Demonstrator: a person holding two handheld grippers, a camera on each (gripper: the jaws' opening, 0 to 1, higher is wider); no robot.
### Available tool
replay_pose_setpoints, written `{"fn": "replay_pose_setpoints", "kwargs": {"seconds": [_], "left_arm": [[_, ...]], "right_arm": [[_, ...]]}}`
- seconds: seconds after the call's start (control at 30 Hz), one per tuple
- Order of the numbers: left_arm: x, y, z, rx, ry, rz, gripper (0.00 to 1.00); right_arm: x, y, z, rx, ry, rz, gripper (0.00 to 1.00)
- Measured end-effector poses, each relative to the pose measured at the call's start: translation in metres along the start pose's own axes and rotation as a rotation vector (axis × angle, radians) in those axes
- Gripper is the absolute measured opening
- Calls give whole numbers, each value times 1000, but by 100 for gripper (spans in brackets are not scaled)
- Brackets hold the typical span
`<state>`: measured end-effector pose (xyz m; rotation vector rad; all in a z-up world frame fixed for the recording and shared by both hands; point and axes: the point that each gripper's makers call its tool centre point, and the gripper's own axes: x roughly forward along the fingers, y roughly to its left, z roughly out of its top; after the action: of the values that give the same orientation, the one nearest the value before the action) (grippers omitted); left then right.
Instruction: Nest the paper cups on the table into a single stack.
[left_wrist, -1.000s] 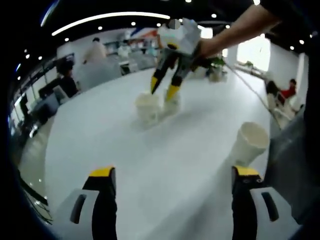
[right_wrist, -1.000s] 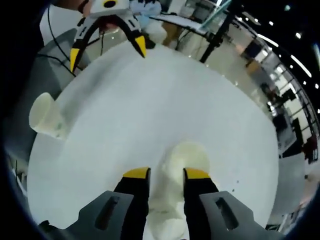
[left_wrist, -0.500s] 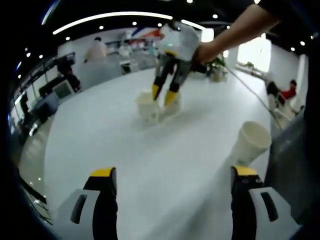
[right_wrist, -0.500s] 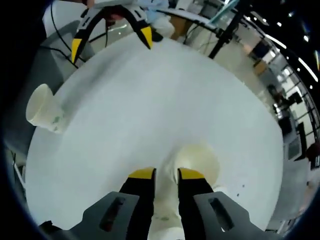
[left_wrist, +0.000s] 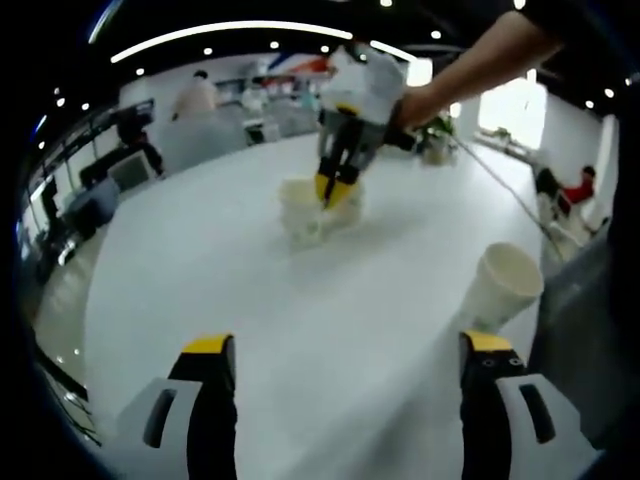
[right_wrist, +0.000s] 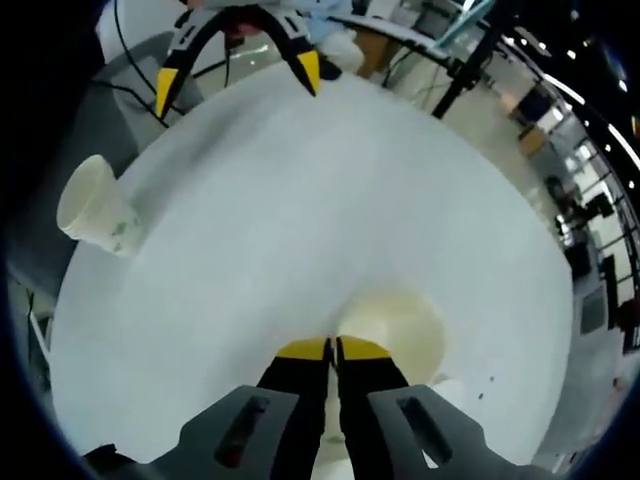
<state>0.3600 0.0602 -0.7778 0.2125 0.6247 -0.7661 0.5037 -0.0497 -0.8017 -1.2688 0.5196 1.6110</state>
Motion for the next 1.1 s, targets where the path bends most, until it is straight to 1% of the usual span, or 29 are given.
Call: {"fn": "replay_pose_setpoints", "kwargs": {"seconds": [0.1, 0.23, 0.37, 0.5, 0.57, 0.73, 0.87, 1.1], "left_arm": [[0, -2, -2, 14, 13, -1, 90], [-1, -3, -3, 3, 16, -3, 89], [-2, -5, -4, 8, 15, -7, 89], [-3, -6, -1, 11, 10, -7, 89], [-5, -4, 1, 25, 10, 2, 90], [-9, -5, 5, 34, 4, 4, 89], [-11, -9, 6, 44, 9, 3, 89], [-14, -14, 16, 64, -6, -6, 89]], "right_arm": [[-1, 2, 2, 2, -8, 2, 0], [-2, 3, 5, -8, -14, 4, 0], [-4, 9, 8, -16, -12, 12, 0], [-7, 13, 10, -12, -11, 11, 0], [-9, 14, 10, -13, -11, 9, 0], [-20, 14, 16, -16, -15, -13, 0], [-31, 12, 23, -7, -32, -49, 0], [-54, 19, 33, -10, -42, -90, 0]]}}
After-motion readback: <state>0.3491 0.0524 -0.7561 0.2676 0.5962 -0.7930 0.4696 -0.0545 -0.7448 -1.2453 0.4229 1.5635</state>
